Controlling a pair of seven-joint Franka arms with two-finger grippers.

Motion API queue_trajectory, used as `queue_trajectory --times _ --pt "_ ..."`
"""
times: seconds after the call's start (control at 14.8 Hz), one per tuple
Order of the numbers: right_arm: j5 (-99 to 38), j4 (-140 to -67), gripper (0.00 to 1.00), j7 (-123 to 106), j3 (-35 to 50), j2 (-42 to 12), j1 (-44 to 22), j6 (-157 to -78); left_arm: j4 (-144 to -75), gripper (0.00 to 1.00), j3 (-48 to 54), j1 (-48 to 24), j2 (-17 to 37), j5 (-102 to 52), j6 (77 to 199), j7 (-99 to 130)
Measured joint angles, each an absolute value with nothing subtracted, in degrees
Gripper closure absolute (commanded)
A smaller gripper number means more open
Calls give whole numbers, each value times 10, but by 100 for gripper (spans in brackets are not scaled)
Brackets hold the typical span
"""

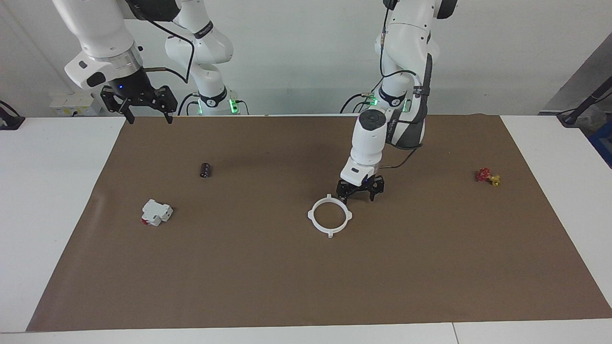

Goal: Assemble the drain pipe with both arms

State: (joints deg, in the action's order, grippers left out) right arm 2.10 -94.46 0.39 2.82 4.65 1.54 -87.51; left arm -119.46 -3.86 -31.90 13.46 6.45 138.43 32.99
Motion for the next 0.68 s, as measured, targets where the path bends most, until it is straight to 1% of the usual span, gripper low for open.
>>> queue_trajectory --times 0.14,0.41,0.54,0.68 --pt "21 -945 0 4 28 47 15 -875 -1194 0 -44 -306 99 65 1342 280" --pt "21 -945 0 4 28 47 15 -875 -1181 0 -48 -239 28 64 1261 178" --pt "21 -945 0 4 28 47 15 -875 -1149 0 -50 -209 9 64 1198 120" --pt "21 -945 0 4 28 47 15 -875 -1102 0 -51 -173 1 63 1133 57"
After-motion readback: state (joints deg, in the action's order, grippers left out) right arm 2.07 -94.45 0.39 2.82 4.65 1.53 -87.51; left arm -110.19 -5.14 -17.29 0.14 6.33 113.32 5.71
